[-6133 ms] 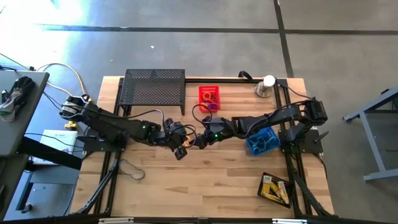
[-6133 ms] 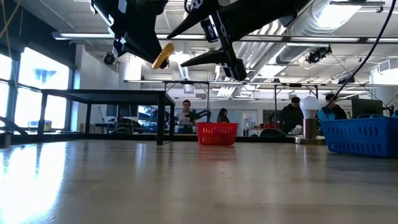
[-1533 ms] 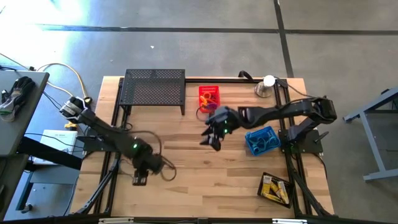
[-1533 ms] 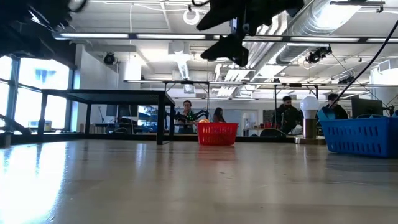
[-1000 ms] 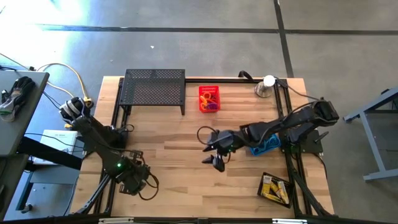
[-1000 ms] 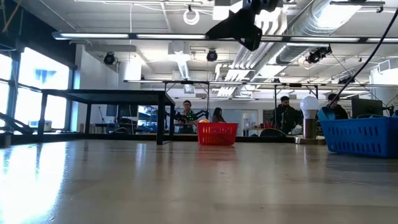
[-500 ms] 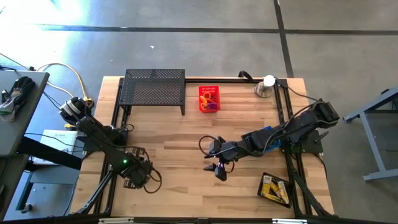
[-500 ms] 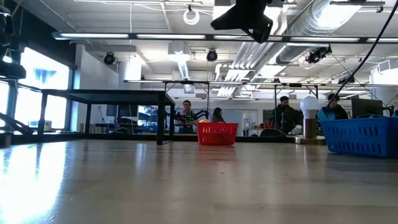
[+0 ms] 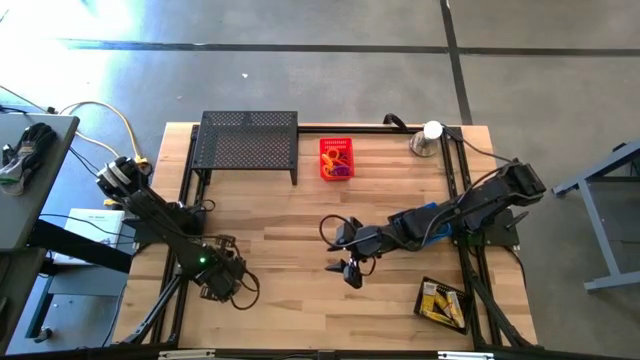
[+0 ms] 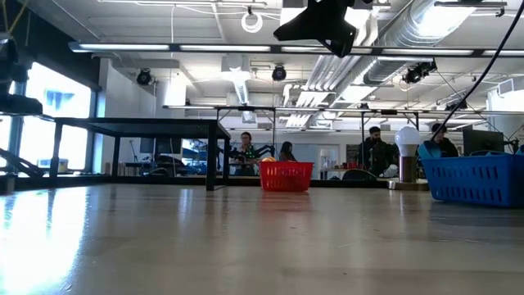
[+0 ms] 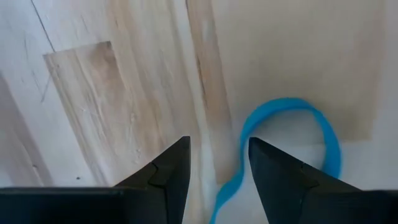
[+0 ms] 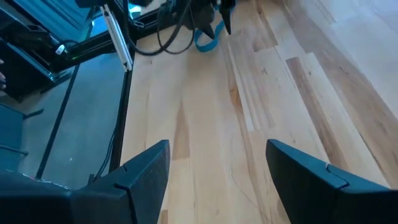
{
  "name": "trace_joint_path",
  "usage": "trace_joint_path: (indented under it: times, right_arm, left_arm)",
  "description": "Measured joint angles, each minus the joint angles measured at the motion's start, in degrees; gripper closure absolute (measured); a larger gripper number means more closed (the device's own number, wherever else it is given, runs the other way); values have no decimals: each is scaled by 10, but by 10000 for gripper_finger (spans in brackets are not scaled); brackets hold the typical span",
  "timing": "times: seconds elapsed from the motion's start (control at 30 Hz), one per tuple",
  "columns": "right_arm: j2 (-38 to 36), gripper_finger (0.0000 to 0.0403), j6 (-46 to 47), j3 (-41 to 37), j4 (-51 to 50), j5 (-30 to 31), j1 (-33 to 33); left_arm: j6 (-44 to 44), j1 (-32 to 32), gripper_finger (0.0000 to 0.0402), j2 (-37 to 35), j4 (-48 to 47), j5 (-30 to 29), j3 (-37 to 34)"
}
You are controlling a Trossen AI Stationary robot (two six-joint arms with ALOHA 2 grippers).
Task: Pick & Place Office Desk Supplies
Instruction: Put the blue rubber band into the blue bin
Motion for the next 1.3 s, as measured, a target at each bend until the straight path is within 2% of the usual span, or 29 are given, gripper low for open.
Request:
trace_joint_path:
  times: [0.17,0.4,0.53,0.73,0.9,1.1,1.3]
  right_arm:
    - [0,149,0,0,3,-1,-8]
    - [0,149,-2,0,3,-2,-11]
    - [0,149,-2,0,1,-6,-11]
    - [0,149,-2,0,-9,-10,-11]
    - [0,149,-2,0,-11,-10,-12]
    - [0,149,-2,0,-10,-18,-23]
    - [0,149,-2,0,-1,-15,-28]
  left_arm:
    - [22,5,248,37,2,23,0]
    - [9,5,254,66,5,27,1]
    - [7,5,292,67,11,26,1]
    - [-34,4,387,66,6,14,10]
    - [-50,4,399,59,-7,12,22]
    - [-84,23,400,31,-60,-50,74]
    - [-84,74,400,-6,-110,-126,156]
